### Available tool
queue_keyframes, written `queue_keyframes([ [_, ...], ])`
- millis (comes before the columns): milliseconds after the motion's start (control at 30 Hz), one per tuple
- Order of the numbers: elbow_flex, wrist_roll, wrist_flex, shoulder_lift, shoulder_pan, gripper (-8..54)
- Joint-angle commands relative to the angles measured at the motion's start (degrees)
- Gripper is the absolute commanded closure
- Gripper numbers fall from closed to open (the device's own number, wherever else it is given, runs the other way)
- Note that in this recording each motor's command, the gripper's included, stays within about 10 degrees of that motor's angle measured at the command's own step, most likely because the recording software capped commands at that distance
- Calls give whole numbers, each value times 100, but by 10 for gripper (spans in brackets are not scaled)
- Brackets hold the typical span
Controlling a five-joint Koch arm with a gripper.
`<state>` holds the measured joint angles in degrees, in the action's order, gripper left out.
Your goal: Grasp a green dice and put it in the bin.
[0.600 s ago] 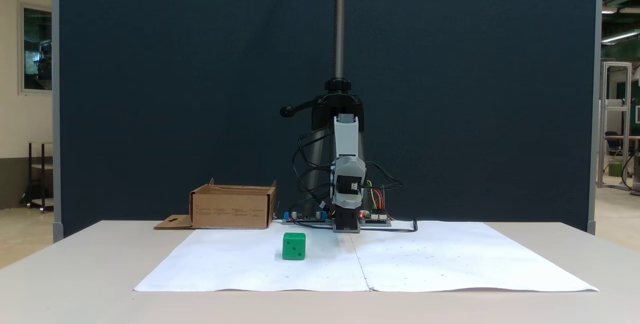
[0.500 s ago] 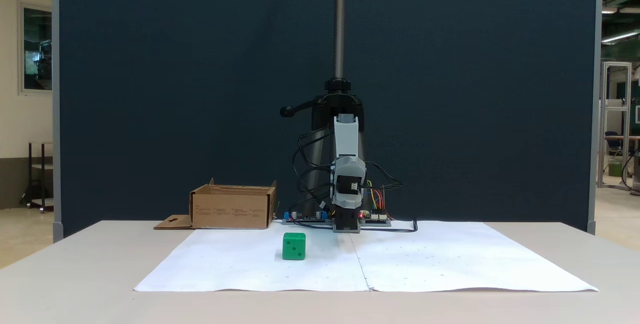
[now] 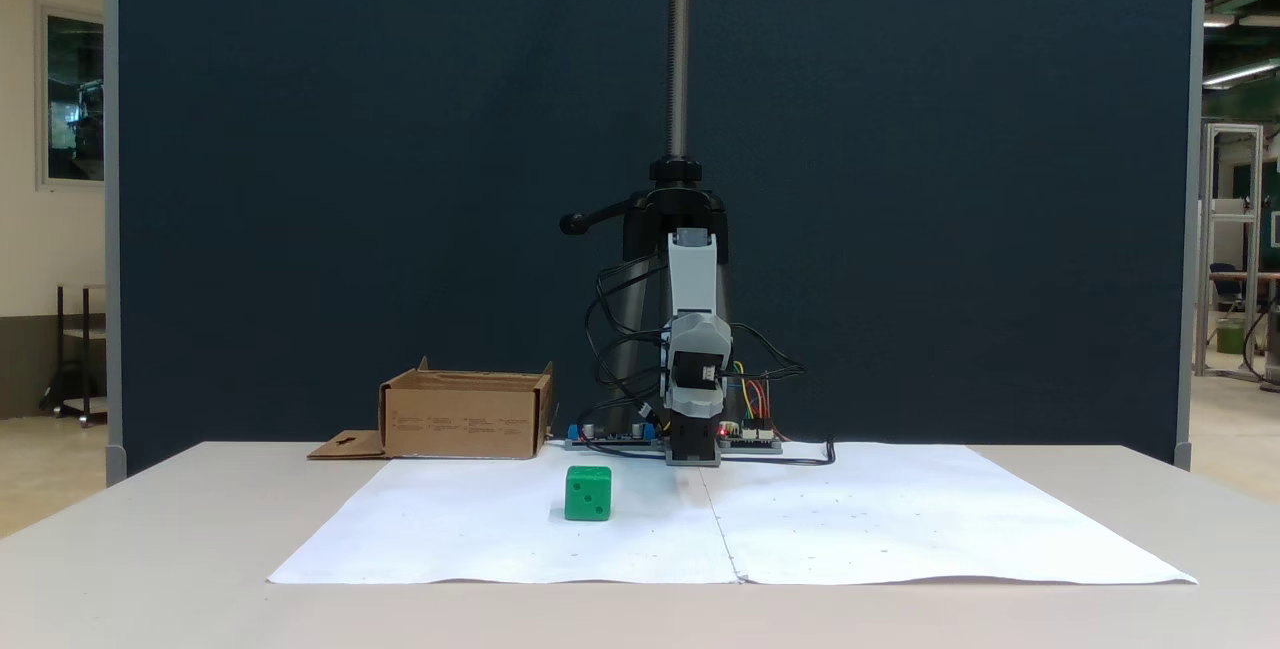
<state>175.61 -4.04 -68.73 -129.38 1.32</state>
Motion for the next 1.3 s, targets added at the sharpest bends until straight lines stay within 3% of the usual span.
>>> queue_keyframes([
  [0,378,-334,-272,-615,9,22],
  [1267,255,-369,-272,-624,26,40],
])
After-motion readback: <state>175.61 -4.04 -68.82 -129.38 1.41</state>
